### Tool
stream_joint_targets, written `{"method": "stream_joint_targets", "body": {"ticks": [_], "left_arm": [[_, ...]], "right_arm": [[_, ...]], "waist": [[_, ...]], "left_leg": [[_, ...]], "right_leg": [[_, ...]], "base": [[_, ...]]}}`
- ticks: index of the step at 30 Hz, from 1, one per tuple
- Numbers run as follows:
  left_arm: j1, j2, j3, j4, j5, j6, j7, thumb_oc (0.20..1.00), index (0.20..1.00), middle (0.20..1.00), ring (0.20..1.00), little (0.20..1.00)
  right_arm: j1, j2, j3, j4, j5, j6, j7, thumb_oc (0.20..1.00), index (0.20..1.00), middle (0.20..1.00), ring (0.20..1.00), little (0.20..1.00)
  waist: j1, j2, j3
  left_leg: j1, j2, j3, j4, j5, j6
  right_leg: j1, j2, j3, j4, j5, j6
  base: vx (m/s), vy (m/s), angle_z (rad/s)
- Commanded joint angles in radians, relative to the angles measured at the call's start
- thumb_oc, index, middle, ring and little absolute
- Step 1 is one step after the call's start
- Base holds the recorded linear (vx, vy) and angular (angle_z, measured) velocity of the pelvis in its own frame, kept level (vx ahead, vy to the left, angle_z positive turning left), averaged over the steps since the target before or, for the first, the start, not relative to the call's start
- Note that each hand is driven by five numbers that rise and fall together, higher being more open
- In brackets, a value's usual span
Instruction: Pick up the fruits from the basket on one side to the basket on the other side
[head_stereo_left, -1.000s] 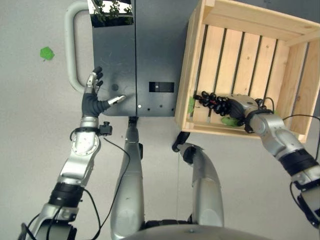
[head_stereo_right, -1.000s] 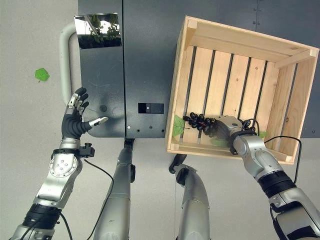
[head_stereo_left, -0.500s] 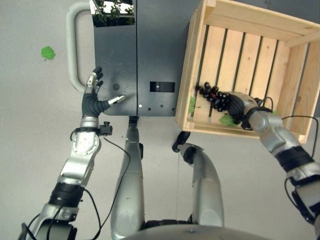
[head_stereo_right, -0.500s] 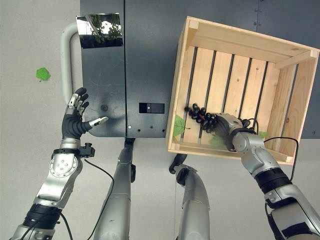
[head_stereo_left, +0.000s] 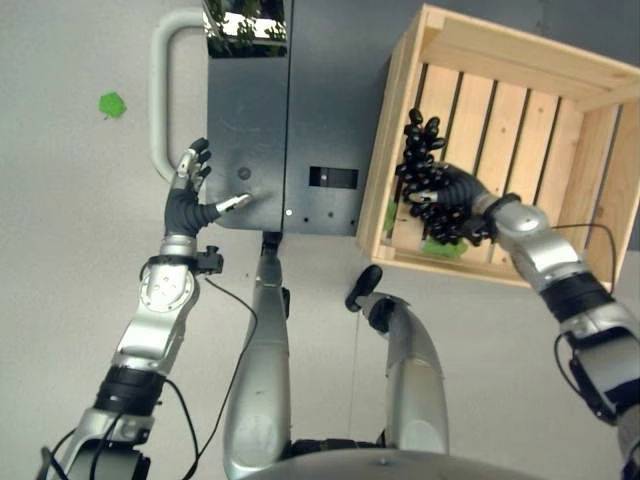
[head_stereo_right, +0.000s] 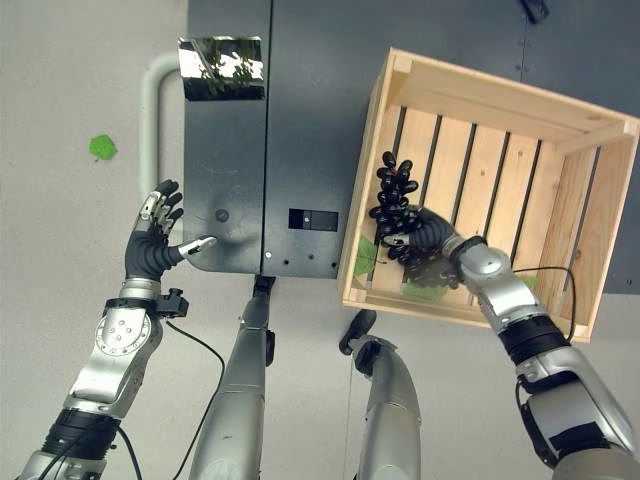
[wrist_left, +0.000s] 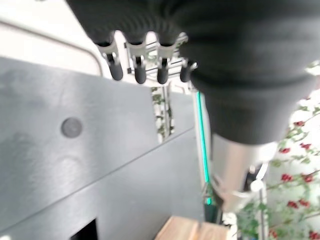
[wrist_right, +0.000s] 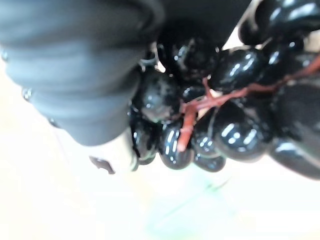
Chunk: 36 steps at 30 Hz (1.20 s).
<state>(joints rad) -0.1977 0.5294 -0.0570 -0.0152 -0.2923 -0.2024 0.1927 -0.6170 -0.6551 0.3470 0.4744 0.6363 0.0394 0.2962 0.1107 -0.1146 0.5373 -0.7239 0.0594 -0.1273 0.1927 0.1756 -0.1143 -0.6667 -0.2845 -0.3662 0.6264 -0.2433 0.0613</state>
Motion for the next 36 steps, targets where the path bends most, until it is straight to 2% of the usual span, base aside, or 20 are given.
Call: {"method": "stream_joint_targets", "body": {"ticks": [1,2,3,4,5,6,12,16,18,20,24,28,31,36], "left_arm": [[-0.002,-0.024,0.022,-0.035,-0.02,-0.068,0.0,1.0,1.0,1.0,1.0,1.0],[-0.011,-0.025,0.025,-0.029,-0.019,-0.071,0.002,1.0,1.0,1.0,1.0,1.0],[-0.006,-0.032,0.025,-0.02,-0.02,-0.072,0.005,1.0,1.0,1.0,1.0,1.0],[-0.013,-0.029,0.025,-0.021,-0.02,-0.072,0.005,1.0,1.0,1.0,1.0,1.0],[-0.009,-0.038,0.026,-0.008,-0.024,-0.075,0.011,1.0,1.0,1.0,1.0,1.0],[-0.019,-0.041,0.03,-0.006,-0.025,-0.077,0.014,1.0,1.0,1.0,1.0,1.0],[-0.015,-0.052,0.035,0.004,-0.024,-0.078,0.015,1.0,1.0,1.0,1.0,1.0],[0.008,-0.06,0.05,0.008,-0.029,-0.077,0.004,1.0,1.0,1.0,1.0,1.0],[0.012,-0.06,0.053,0.011,-0.028,-0.077,0.001,1.0,1.0,1.0,1.0,1.0],[0.027,-0.057,0.071,0.024,-0.021,-0.077,-0.005,1.0,1.0,1.0,1.0,1.0],[0.057,-0.056,0.098,0.031,-0.017,-0.077,-0.019,1.0,1.0,1.0,1.0,1.0],[0.113,-0.058,0.127,0.036,-0.018,-0.077,-0.049,1.0,1.0,1.0,1.0,1.0],[0.172,-0.05,0.145,0.024,-0.015,-0.075,-0.094,1.0,1.0,1.0,1.0,1.0],[0.203,-0.036,0.149,0.008,-0.02,-0.072,-0.135,1.0,1.0,1.0,1.0,1.0]], "right_arm": [[0.038,0.035,-0.083,-0.041,0.191,-0.072,0.015,0.2,0.2,0.2,0.2,0.2],[0.049,0.051,-0.102,-0.045,0.212,-0.079,0.013,0.2,0.2,0.2,0.2,0.2],[0.077,0.075,-0.118,-0.052,0.237,-0.088,0.009,0.2,0.2,0.2,0.2,0.2],[0.074,0.075,-0.124,-0.056,0.237,-0.089,0.008,0.2,0.2,0.2,0.2,0.2],[0.112,0.111,-0.144,-0.069,0.274,-0.104,0.002,0.2,0.2,0.2,0.2,0.2],[0.118,0.128,-0.161,-0.076,0.296,-0.108,0.002,0.2,0.2,0.2,0.2,0.2],[0.193,0.209,-0.203,-0.138,0.379,-0.14,-0.009,0.2,0.2,0.2,0.2,0.2],[0.271,0.269,-0.232,-0.24,0.443,-0.157,0.003,0.2,0.2,0.2,0.2,0.2],[0.29,0.278,-0.237,-0.257,0.45,-0.157,0.006,0.2,0.2,0.2,0.2,0.2],[0.328,0.291,-0.253,-0.32,0.464,-0.164,0.005,0.2,0.2,0.2,0.2,0.2],[0.371,0.283,-0.268,-0.379,0.453,-0.159,0.008,0.2,0.2,0.2,0.2,0.2],[0.41,0.242,-0.303,-0.446,0.446,-0.14,0.026,0.2,0.2,0.2,0.2,0.2],[0.425,0.192,-0.339,-0.486,0.418,-0.139,0.023,0.2,0.2,0.2,0.2,0.2],[0.421,0.159,-0.372,-0.499,0.411,-0.138,0.01,0.2,0.2,0.2,0.2,0.2]], "waist": [[-0.018,0.042,-0.017],[-0.018,0.044,-0.017],[-0.02,0.046,-0.017],[-0.018,0.046,-0.017],[-0.021,0.05,-0.017],[-0.022,0.053,-0.017],[-0.024,0.062,-0.017],[-0.029,0.072,-0.017],[-0.031,0.072,-0.017],[-0.037,0.072,-0.017],[-0.042,0.07,-0.017],[-0.051,0.066,-0.07],[-0.057,0.06,-0.136],[-0.066,0.054,-0.194]], "left_leg": [[0.066,0.004,-0.011,0.1,-0.191,0.017],[0.047,0.0,-0.009,0.094,-0.163,0.019],[0.077,0.001,-0.01,0.097,-0.19,0.015],[0.054,-0.002,-0.009,0.093,-0.163,0.019],[0.09,-0.002,-0.013,0.097,-0.192,0.016],[0.074,-0.006,-0.012,0.092,-0.165,0.019],[0.127,-0.012,-0.011,0.09,-0.17,0.019],[0.22,-0.014,-0.001,0.077,-0.177,0.017],[0.245,-0.014,0.001,0.07,-0.178,0.017],[0.321,-0.014,0.012,0.046,-0.179,0.015],[0.404,-0.008,0.02,0.019,-0.178,0.014],[0.464,-0.002,0.036,-0.014,-0.17,0.012],[0.525,0.012,0.057,-0.065,-0.166,0.006],[0.572,0.022,0.067,-0.106,-0.158,0.003]], "right_leg": [[0.019,-0.008,0.023,-0.172,0.136,0.085],[0.004,-0.011,0.011,-0.181,0.163,0.075],[0.031,-0.011,0.019,-0.171,0.134,0.086],[0.013,-0.013,0.008,-0.182,0.16,0.076],[0.044,-0.016,0.017,-0.168,0.132,0.087],[0.033,-0.021,0.005,-0.179,0.158,0.077],[0.094,-0.028,-0.001,-0.186,0.16,0.082],[0.191,-0.033,-0.002,-0.207,0.166,0.086],[0.218,-0.032,-0.004,-0.218,0.17,0.086],[0.288,-0.028,0.0,-0.252,0.179,0.09],[0.372,-0.018,0.002,-0.289,0.19,0.092],[0.439,-0.002,0.0,-0.354,0.214,0.095],[0.5,0.019,-0.001,-0.422,0.224,0.101],[0.539,0.036,-0.003,-0.457,0.232,0.104]], "base": [[-0.07,0.006,0.07],[0.08,-0.046,0.1],[-0.07,0.012,0.08],[0.08,-0.034,0.07],[-0.07,0.021,0.05],[0.0,-0.003,0.1],[-0.01,0.005,0.04],[0.01,0.019,0.01],[0.0,0.017,0.01],[0.02,0.034,0.03],[0.03,0.033,-0.06],[0.04,0.022,-0.09],[0.06,0.019,-0.08],[0.05,0.01,-0.05]]}}
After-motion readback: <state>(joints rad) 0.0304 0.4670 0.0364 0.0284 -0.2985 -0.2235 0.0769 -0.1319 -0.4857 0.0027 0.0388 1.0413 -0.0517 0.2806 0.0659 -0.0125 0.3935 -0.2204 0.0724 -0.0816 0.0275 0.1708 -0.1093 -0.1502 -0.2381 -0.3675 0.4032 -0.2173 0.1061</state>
